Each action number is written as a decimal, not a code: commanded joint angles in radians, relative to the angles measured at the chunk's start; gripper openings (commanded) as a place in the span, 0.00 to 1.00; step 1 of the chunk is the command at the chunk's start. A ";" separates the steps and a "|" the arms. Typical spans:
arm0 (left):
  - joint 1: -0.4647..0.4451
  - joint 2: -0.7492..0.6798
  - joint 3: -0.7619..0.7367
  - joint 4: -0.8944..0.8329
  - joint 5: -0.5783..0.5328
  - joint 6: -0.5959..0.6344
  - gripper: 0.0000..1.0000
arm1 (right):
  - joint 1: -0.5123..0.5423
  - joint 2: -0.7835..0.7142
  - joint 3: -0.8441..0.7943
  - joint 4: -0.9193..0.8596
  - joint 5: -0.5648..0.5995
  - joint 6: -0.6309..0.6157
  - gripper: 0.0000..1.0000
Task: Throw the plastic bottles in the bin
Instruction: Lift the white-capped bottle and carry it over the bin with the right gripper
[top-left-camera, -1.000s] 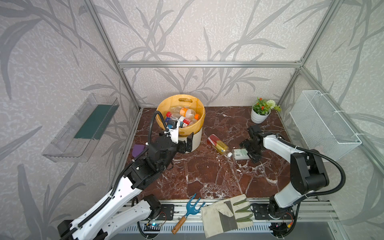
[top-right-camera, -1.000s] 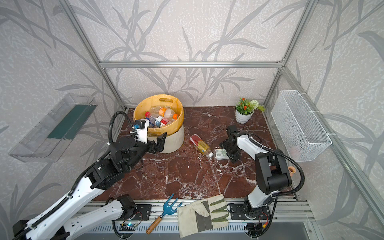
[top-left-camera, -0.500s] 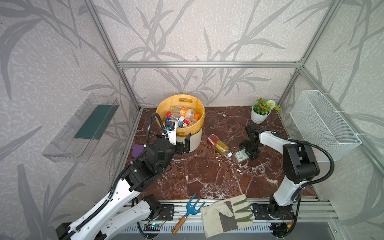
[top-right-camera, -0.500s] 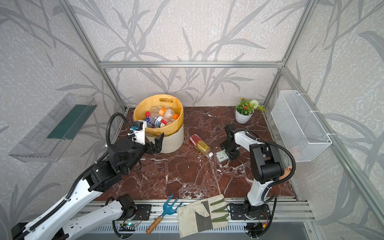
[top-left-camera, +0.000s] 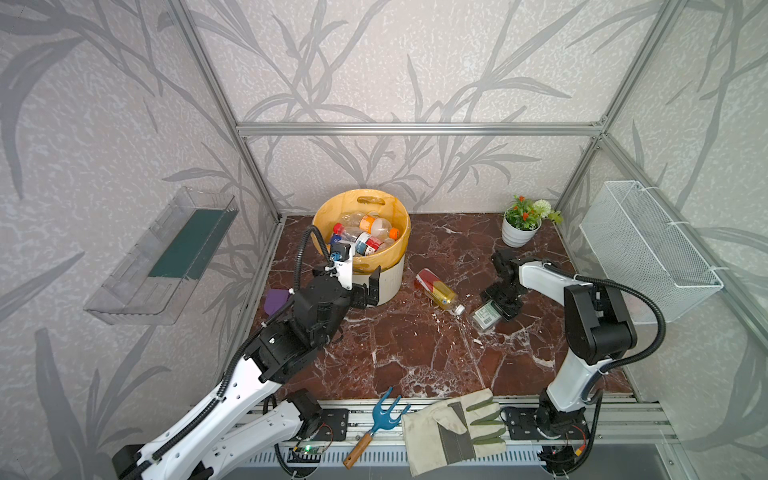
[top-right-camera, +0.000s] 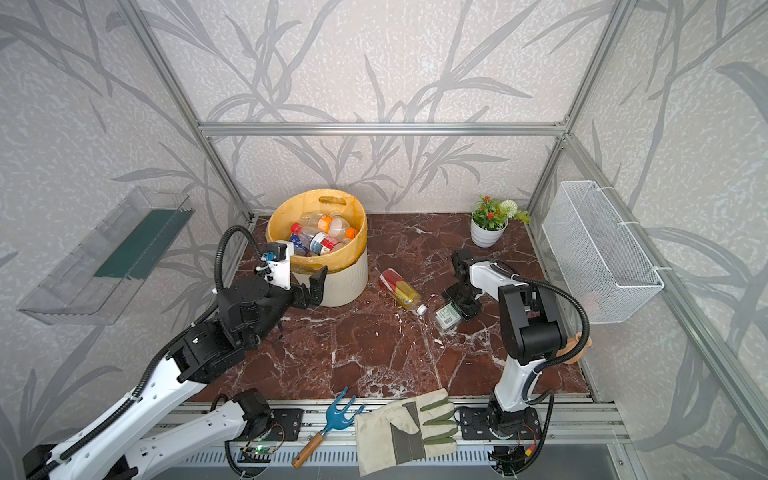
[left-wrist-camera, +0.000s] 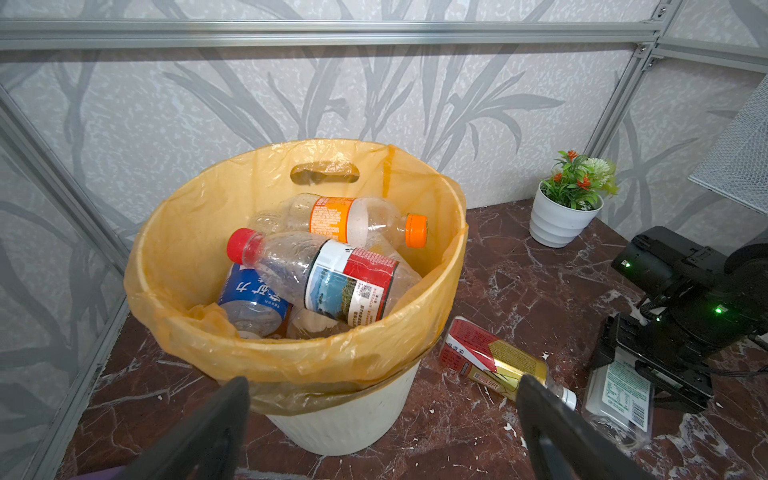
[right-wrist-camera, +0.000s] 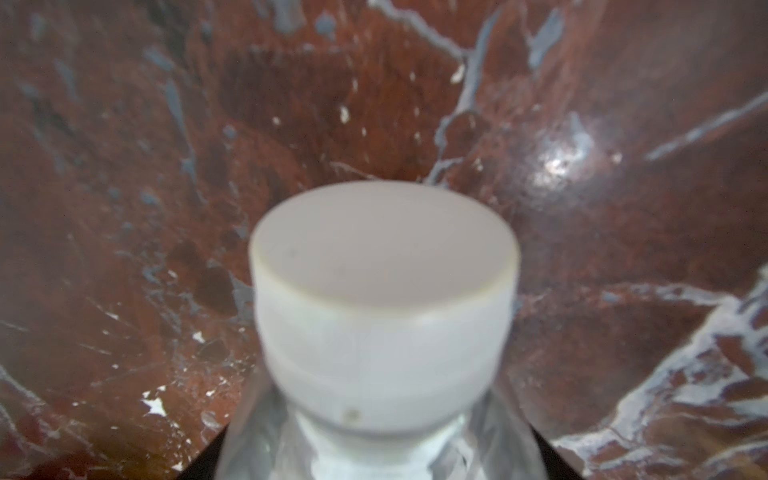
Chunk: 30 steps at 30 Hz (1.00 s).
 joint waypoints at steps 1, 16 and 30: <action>-0.006 -0.020 -0.011 -0.014 -0.064 -0.017 0.99 | -0.012 0.010 -0.020 0.005 -0.010 -0.024 0.71; 0.011 -0.028 -0.015 -0.050 -0.302 -0.155 1.00 | -0.106 -0.421 -0.074 0.380 -0.203 -0.204 0.64; 0.265 -0.043 0.007 -0.288 -0.239 -0.516 0.99 | 0.138 -0.444 0.211 0.738 -0.346 -0.348 0.64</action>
